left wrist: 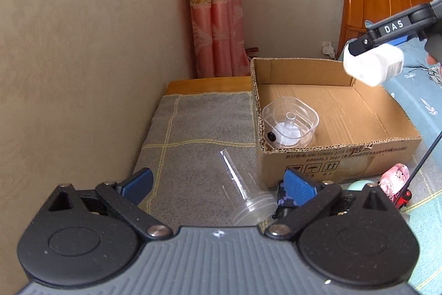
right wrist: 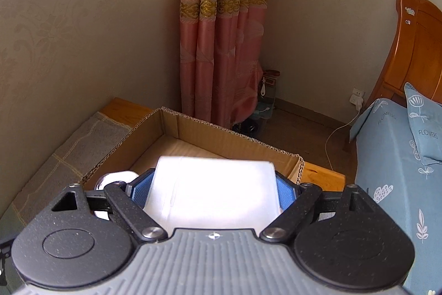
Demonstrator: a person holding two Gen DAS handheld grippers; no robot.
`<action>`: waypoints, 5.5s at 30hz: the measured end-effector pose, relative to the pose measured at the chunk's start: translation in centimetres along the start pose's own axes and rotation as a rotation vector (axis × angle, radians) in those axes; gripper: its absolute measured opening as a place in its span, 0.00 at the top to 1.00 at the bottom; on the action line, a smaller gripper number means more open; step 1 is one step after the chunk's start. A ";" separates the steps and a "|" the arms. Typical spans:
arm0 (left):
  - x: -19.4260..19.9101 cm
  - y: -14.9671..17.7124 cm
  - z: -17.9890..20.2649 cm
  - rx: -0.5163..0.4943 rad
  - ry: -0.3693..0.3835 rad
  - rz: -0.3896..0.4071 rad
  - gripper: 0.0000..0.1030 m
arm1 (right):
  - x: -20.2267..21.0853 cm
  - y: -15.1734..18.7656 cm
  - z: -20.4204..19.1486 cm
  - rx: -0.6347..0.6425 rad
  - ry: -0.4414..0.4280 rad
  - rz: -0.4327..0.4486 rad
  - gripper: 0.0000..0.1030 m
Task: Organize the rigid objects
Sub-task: 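Carry both held items into the cardboard box and open both tools, then withdraw both tools from the cardboard box back over the blanket, then close the left tool around the clear plastic cup lying on its side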
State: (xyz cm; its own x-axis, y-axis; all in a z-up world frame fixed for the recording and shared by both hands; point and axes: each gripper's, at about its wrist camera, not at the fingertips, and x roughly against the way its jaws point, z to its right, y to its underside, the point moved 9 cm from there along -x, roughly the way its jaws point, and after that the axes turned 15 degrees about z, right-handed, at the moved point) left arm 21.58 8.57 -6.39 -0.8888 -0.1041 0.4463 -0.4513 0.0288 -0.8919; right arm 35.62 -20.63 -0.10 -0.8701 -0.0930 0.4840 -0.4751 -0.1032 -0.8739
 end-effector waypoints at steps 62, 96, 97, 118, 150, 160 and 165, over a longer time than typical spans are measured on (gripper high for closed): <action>-13.1 0.4 -4.0 -0.025 -0.053 -0.252 0.02 | 13.6 13.7 -6.1 -0.059 0.019 0.015 0.00; 3.8 7.2 -1.6 0.008 0.156 -0.182 0.02 | 11.2 20.3 -10.7 -0.067 -0.058 -0.124 0.00; 4.3 7.0 -1.5 0.006 0.167 -0.171 0.02 | 11.4 20.5 -10.3 -0.074 -0.057 -0.129 0.00; 10.5 11.1 5.0 -0.267 0.396 -0.184 0.02 | 14.3 24.9 -1.7 -0.119 0.088 -0.176 0.00; 2.4 10.3 8.0 -0.484 0.475 -0.091 0.03 | 16.0 24.2 -5.5 -0.103 -0.038 -0.151 0.00; 2.2 9.6 8.5 -0.434 0.523 -0.045 0.06 | 15.4 21.5 -9.2 0.033 -0.121 -0.107 0.00; 2.8 9.7 7.2 -0.373 0.490 -0.057 0.07 | 15.2 20.2 -11.2 0.084 -0.191 -0.074 0.00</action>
State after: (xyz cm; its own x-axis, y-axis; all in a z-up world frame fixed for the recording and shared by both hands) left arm 15.33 1.43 -14.30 -0.7559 0.3507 0.5528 -0.4179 0.3915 -0.8198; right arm 11.34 -13.06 -10.91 -0.7887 -0.2674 0.5535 -0.5170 -0.1984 -0.8326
